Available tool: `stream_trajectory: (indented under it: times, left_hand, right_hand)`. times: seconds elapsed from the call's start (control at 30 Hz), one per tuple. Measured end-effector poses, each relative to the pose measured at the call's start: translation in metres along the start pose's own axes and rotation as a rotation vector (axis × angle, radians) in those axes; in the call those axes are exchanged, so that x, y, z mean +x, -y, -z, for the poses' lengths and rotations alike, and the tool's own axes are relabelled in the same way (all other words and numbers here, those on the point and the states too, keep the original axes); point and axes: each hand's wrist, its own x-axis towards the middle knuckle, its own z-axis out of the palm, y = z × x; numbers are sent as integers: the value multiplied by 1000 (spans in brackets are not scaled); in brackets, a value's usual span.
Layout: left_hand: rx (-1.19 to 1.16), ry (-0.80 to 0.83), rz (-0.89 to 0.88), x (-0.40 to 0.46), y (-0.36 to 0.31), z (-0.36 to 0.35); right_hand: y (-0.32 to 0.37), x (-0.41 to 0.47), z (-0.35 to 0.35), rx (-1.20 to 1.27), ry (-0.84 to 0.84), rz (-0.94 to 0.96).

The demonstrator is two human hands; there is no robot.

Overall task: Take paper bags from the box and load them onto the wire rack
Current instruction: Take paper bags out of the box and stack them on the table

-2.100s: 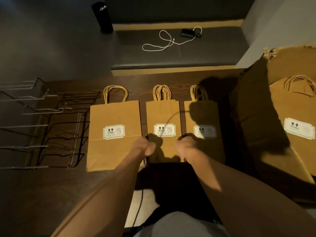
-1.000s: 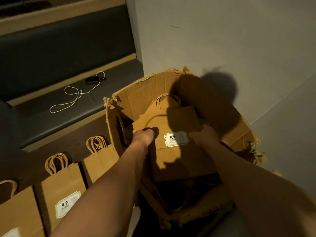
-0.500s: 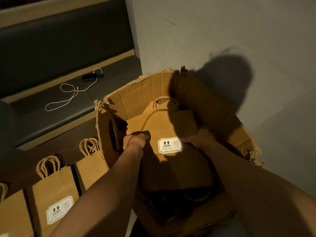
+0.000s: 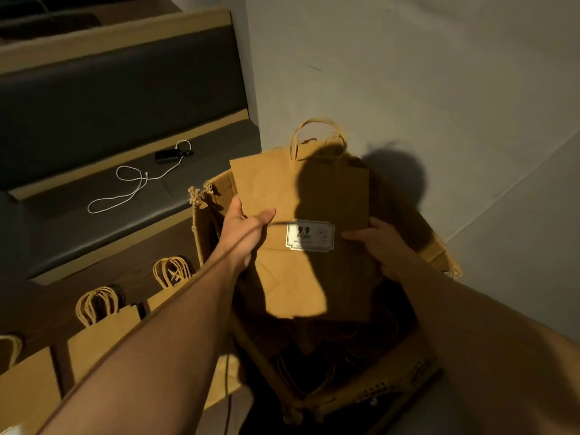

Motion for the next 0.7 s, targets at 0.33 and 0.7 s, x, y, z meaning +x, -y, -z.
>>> stream_trajectory:
  times: [0.33,0.7]
  left_hand:
    - [-119,98,-25,-32,-80,69]
    - [-194,-191,-61,-114,-75,249]
  right_hand:
    - [89,-41,-76,138,75,244]
    - [75,-76,-251,-352,194,384]
